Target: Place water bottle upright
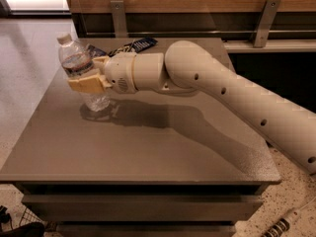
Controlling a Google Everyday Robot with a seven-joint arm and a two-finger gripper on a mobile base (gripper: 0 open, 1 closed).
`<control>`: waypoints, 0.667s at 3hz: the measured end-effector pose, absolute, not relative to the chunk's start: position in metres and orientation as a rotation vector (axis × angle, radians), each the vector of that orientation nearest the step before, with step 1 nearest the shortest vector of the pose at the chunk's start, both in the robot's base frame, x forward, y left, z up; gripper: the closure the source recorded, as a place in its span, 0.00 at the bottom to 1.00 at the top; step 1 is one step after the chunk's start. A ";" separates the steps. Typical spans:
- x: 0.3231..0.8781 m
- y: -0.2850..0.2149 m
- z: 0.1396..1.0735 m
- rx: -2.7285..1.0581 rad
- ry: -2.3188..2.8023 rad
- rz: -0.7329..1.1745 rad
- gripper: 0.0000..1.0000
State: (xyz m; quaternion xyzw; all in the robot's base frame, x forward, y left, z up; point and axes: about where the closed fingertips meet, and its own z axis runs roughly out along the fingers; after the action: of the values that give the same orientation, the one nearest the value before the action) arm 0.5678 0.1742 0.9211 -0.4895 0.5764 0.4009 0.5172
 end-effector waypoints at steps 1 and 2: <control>0.565 0.189 0.909 -1.133 1.379 1.014 1.00; 0.563 0.197 0.891 -1.088 1.374 1.048 1.00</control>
Offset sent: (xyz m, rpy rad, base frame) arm -0.0032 0.0272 -0.0580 0.1479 0.0870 -0.0301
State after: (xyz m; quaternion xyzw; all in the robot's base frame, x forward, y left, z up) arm 0.5632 0.1967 0.8914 -0.4544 0.5738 0.4374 0.5224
